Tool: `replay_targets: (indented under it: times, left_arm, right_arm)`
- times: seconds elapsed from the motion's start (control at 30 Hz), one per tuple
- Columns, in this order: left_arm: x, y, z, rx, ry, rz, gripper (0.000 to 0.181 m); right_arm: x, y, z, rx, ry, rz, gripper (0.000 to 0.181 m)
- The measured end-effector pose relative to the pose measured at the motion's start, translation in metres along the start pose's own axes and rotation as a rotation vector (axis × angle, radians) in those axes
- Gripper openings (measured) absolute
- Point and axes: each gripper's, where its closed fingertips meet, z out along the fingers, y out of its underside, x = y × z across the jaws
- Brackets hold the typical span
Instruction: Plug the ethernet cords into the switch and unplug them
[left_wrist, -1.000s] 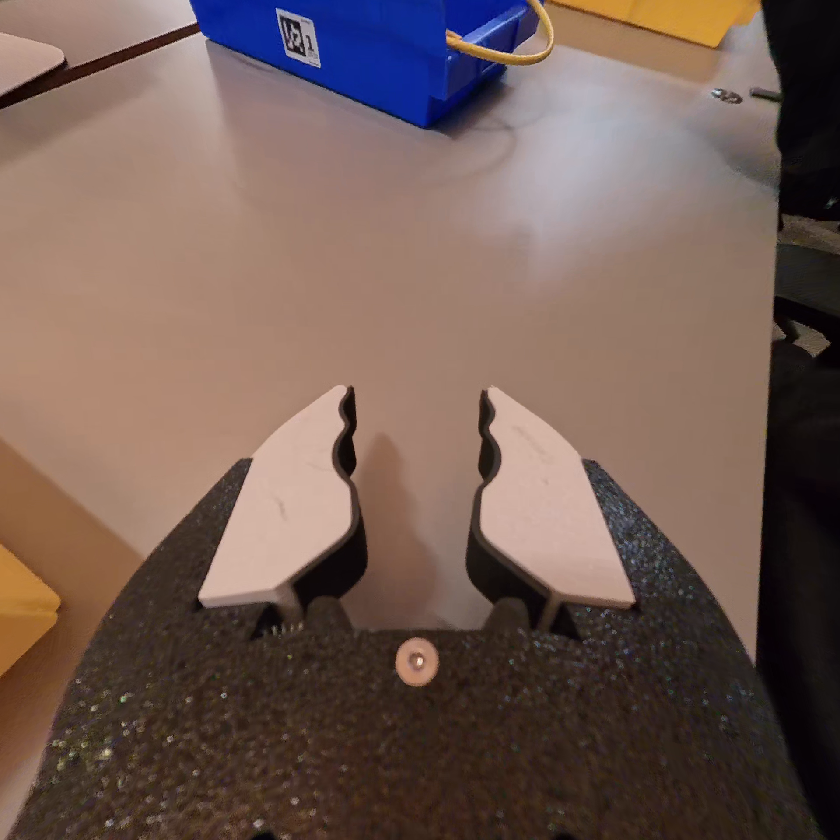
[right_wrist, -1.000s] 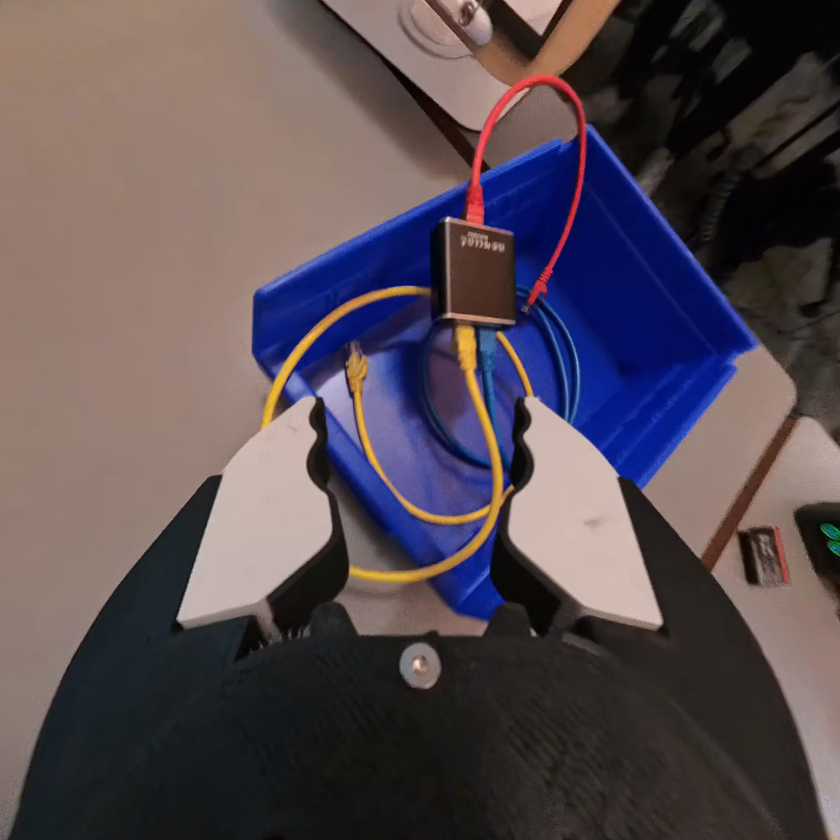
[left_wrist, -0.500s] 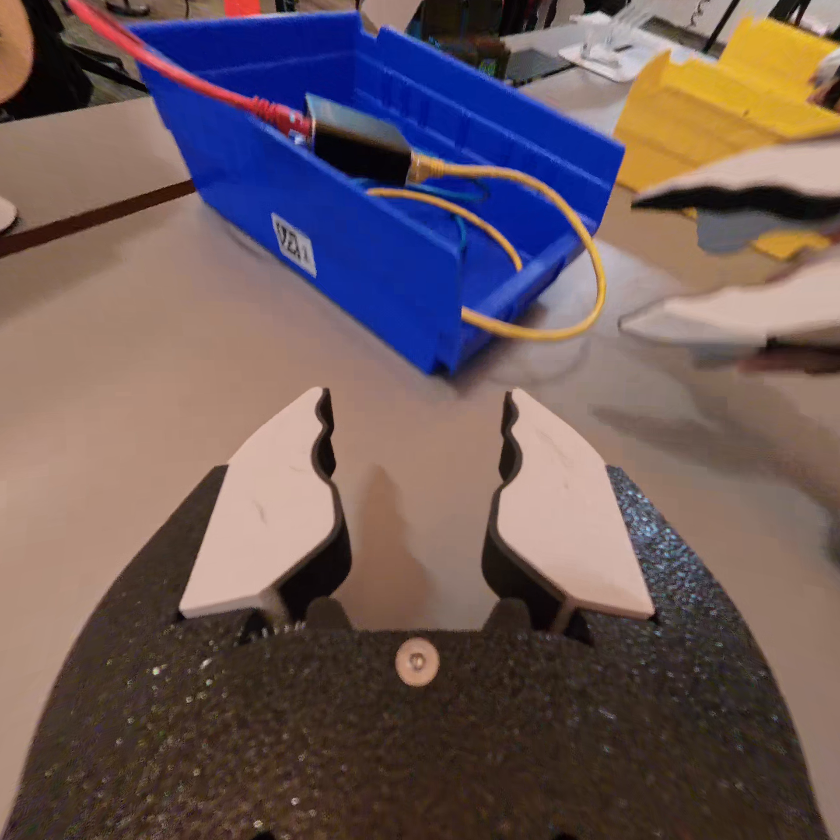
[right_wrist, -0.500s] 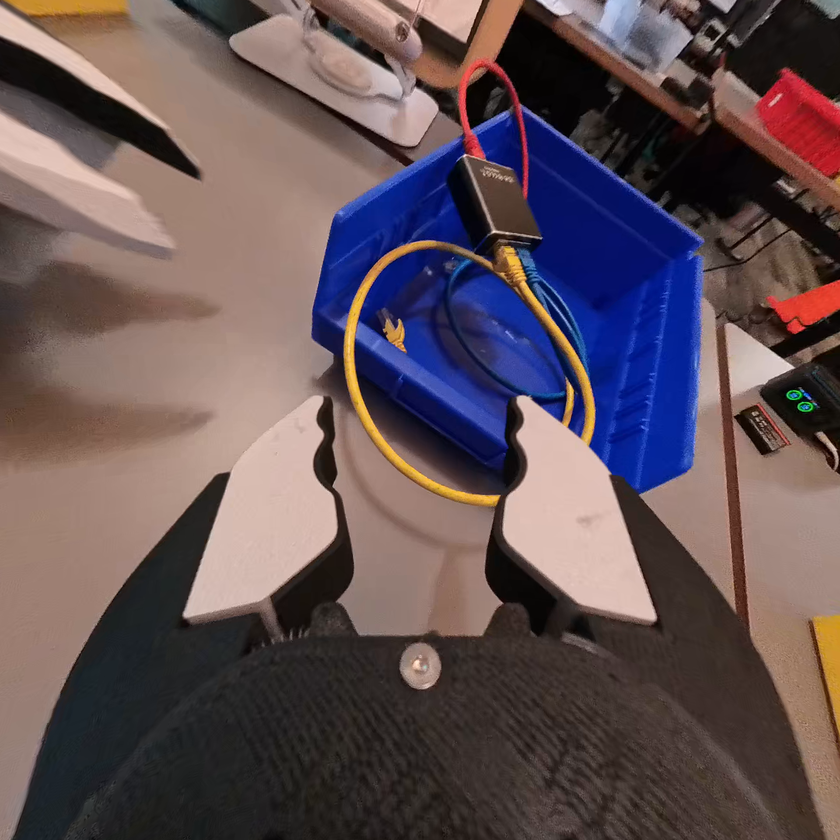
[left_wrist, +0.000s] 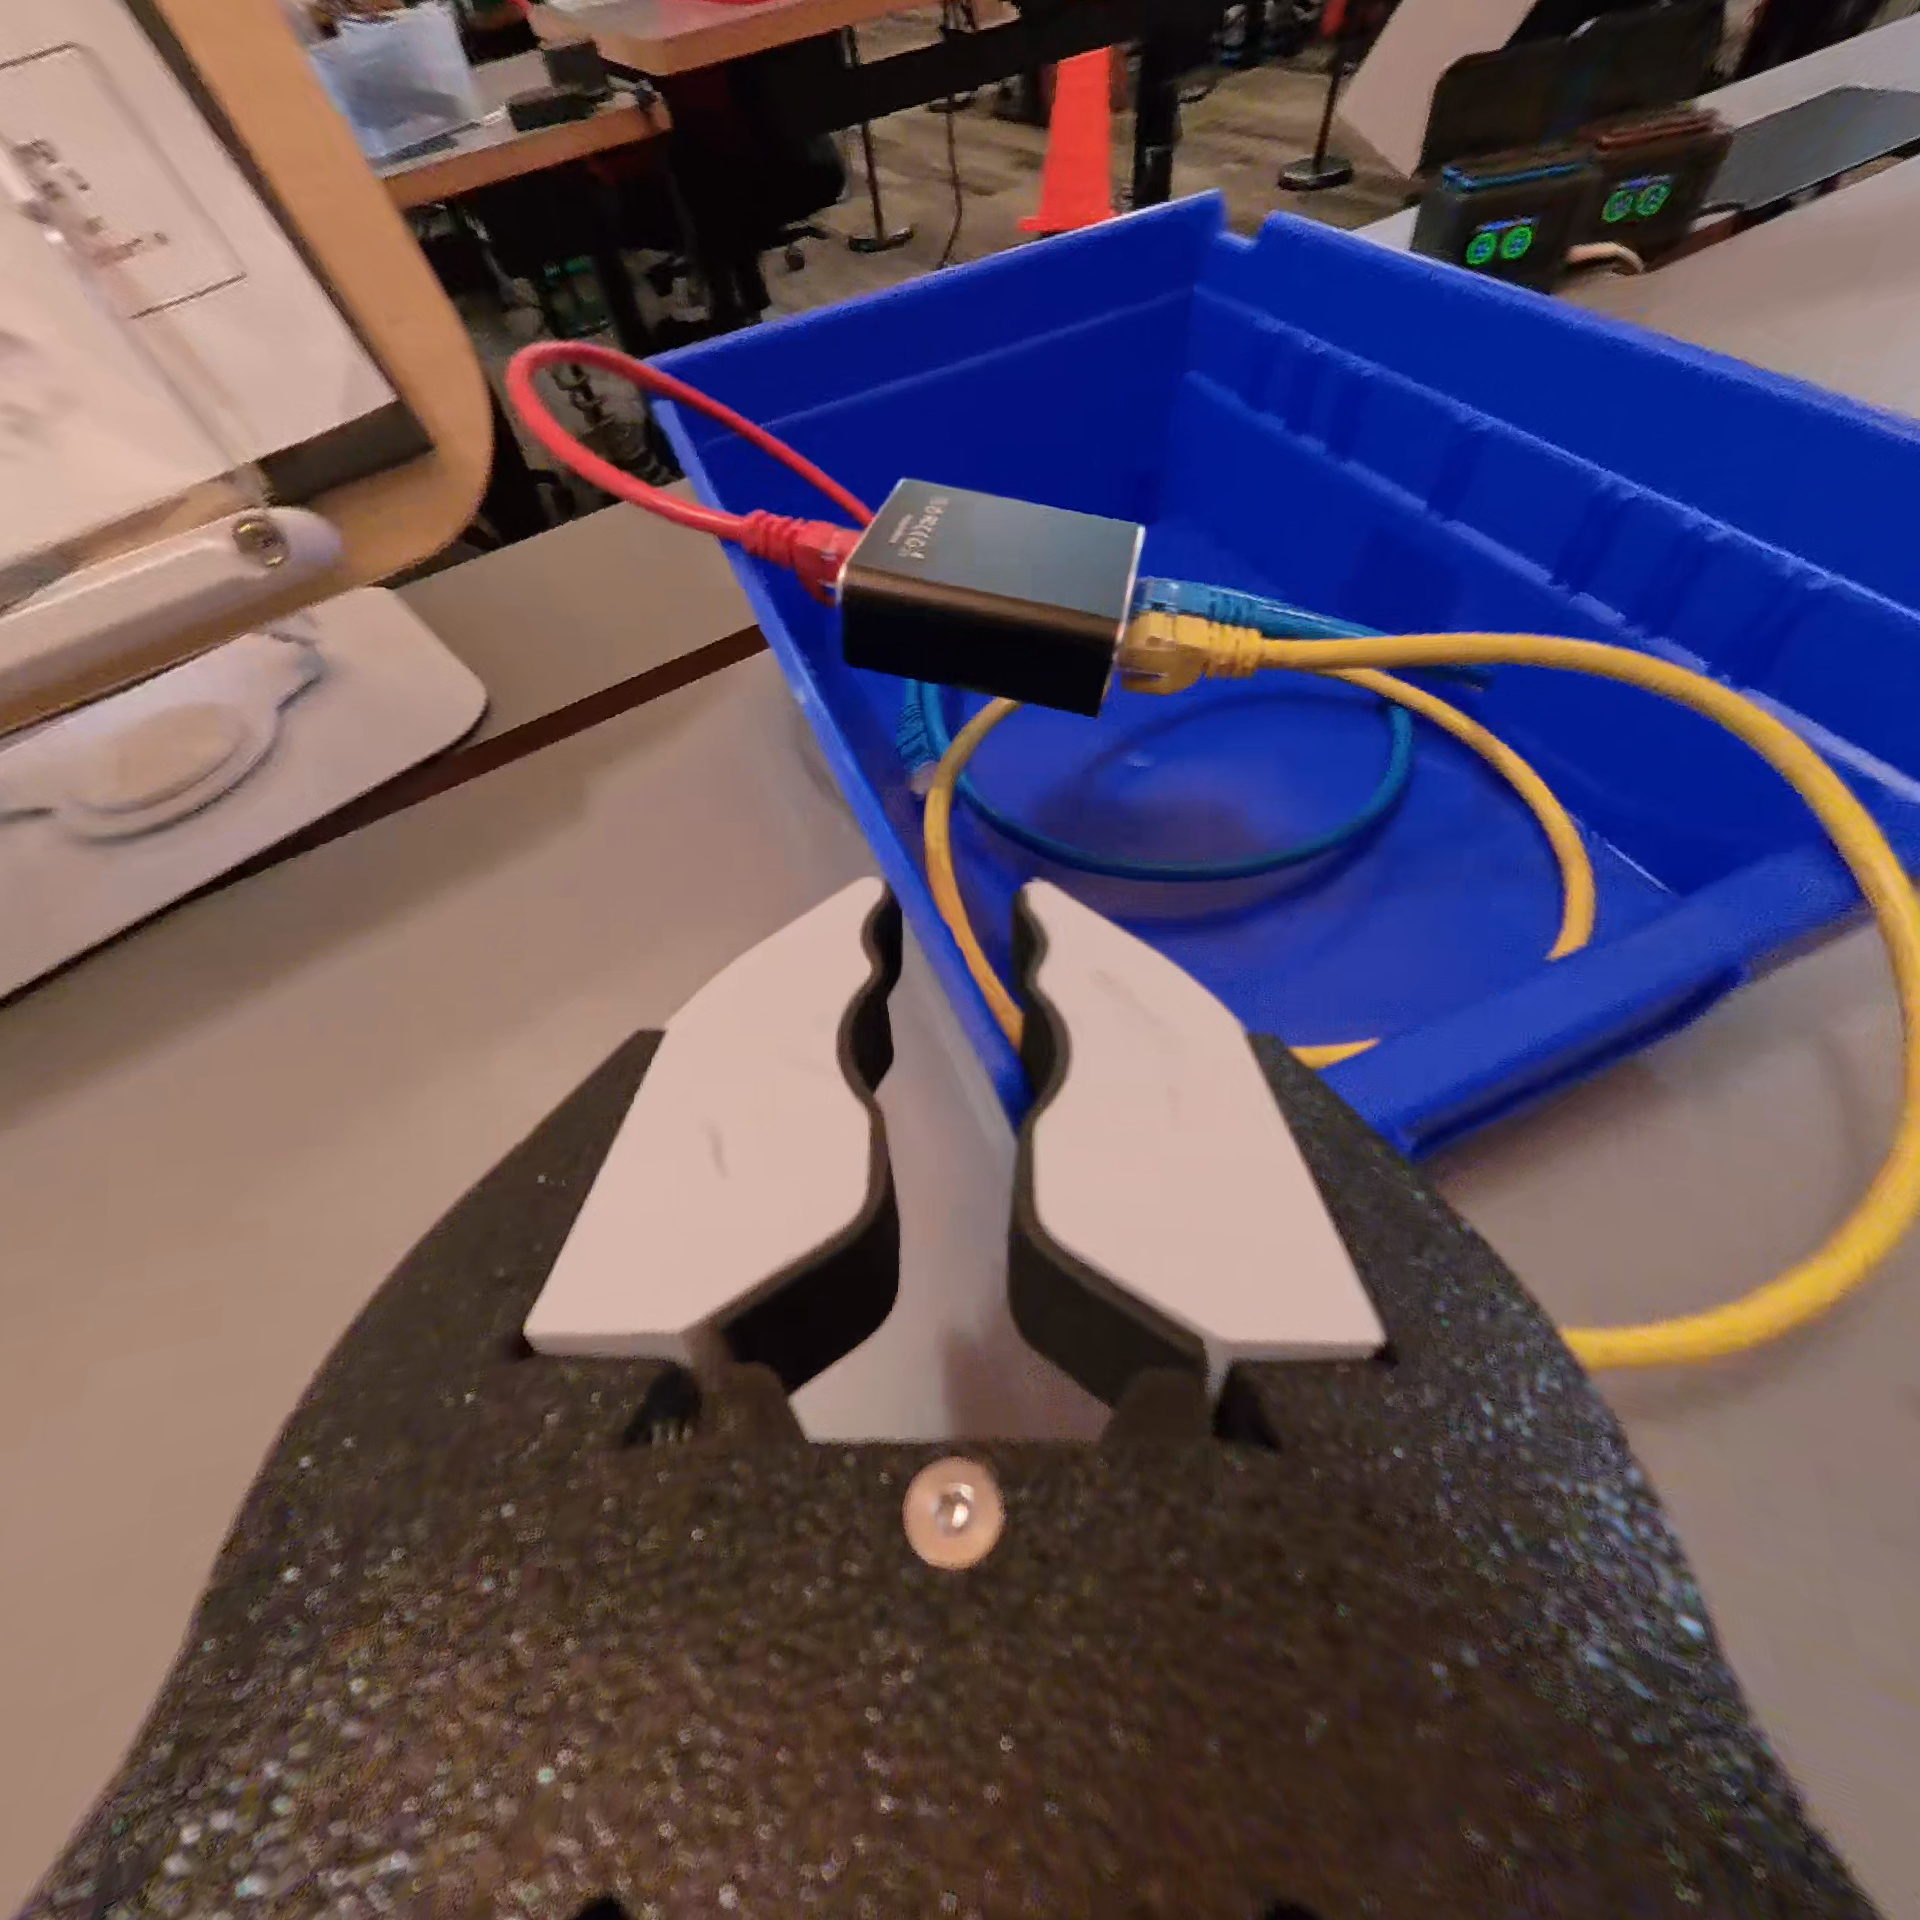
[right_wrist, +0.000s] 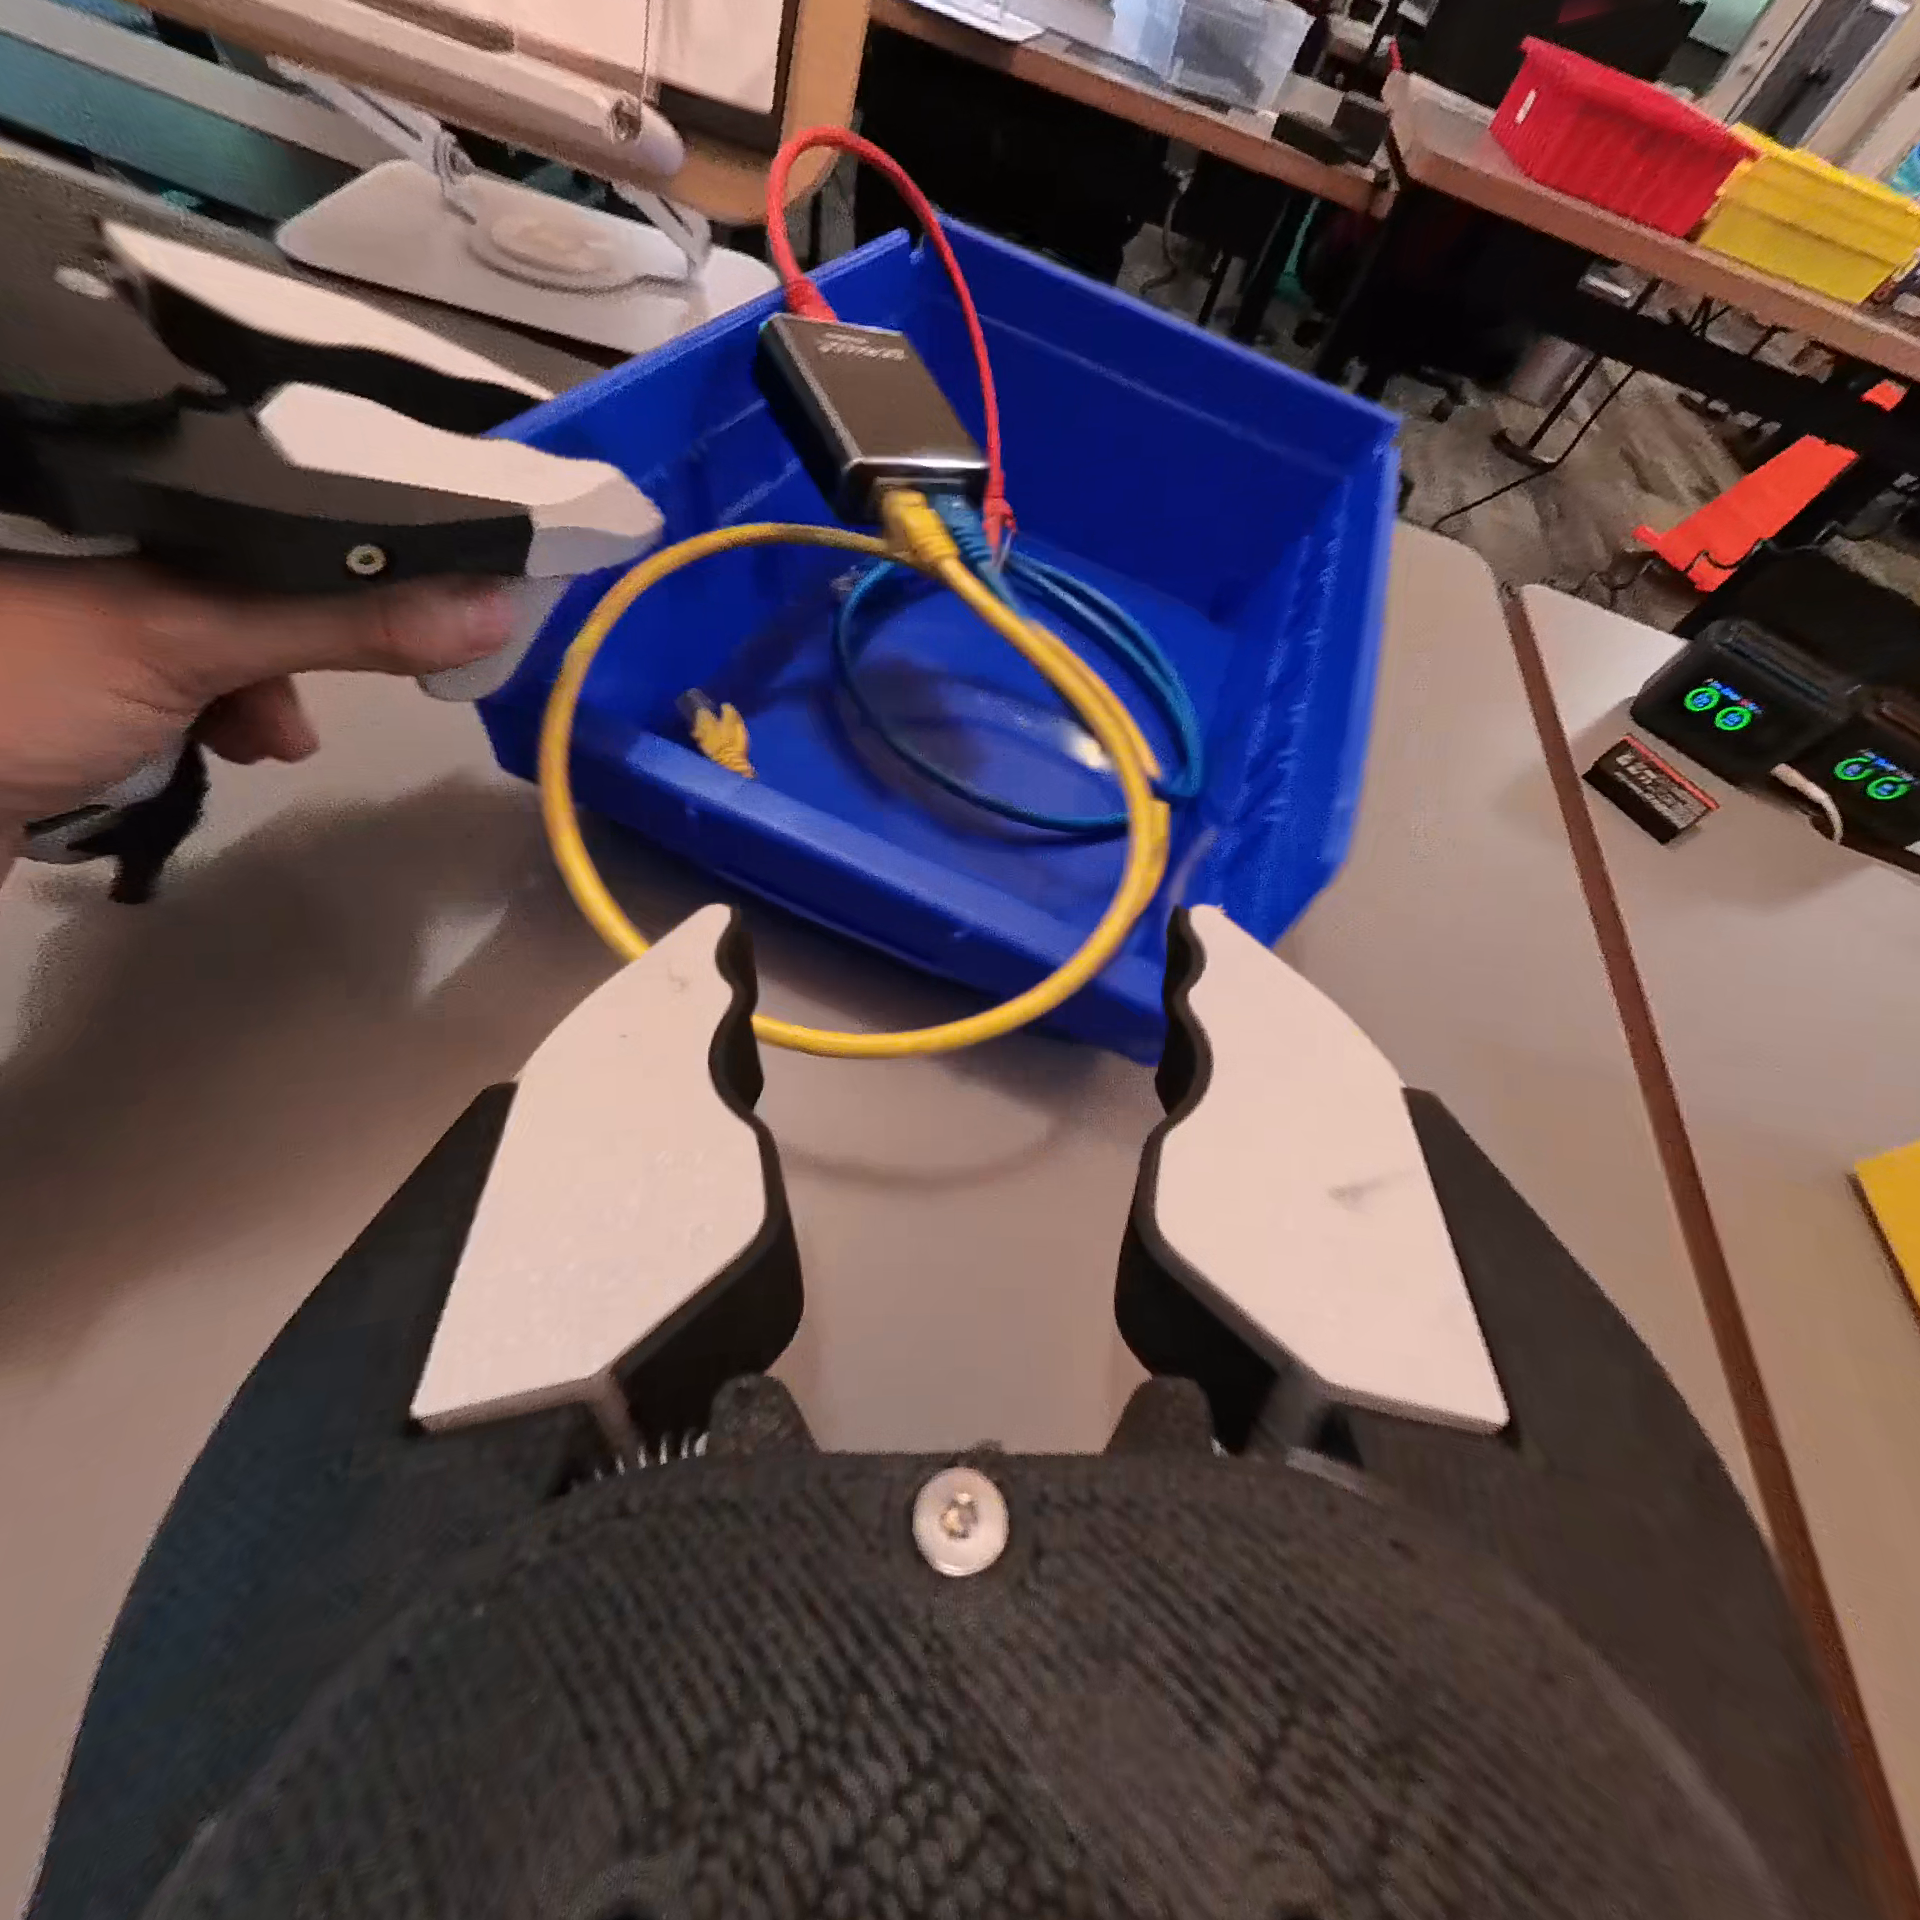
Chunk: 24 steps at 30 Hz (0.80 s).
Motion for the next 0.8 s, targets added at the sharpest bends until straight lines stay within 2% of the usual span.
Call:
replay_targets:
  times: [0.17,0.27,0.37,0.47,0.6,0.7,0.8]
  left_arm:
    - [-0.03,0.015,-0.029,0.014,0.01,-0.021,0.009]
    - [-0.053,0.032,-0.064,0.022,0.039,-0.003,0.006]
    - [-0.078,0.052,-0.106,0.025,0.071,0.007,0.005]
    - [-0.103,0.073,-0.149,0.025,0.086,0.012,0.005]
    - [-0.134,0.097,-0.201,0.036,0.047,-0.006,0.005]
    - [-0.15,0.109,-0.227,0.049,0.007,-0.043,0.005]
    - [-0.158,0.115,-0.241,0.06,-0.035,-0.076,0.005]
  right_arm:
    - [0.007,-0.014,-0.015,0.053,0.003,0.009,0.074]
    - [0.005,-0.024,-0.023,0.072,0.003,-0.005,0.074]
    - [-0.016,-0.042,-0.027,0.105,-0.052,-0.033,0.074]
    - [-0.061,-0.067,-0.035,0.153,-0.181,-0.057,0.075]
    - [-0.146,-0.118,-0.043,0.229,-0.467,0.038,0.079]
    - [-0.202,-0.174,-0.022,0.238,-0.638,0.098,0.084]
    - [-0.268,-0.219,0.017,0.116,-0.827,0.178,0.098]
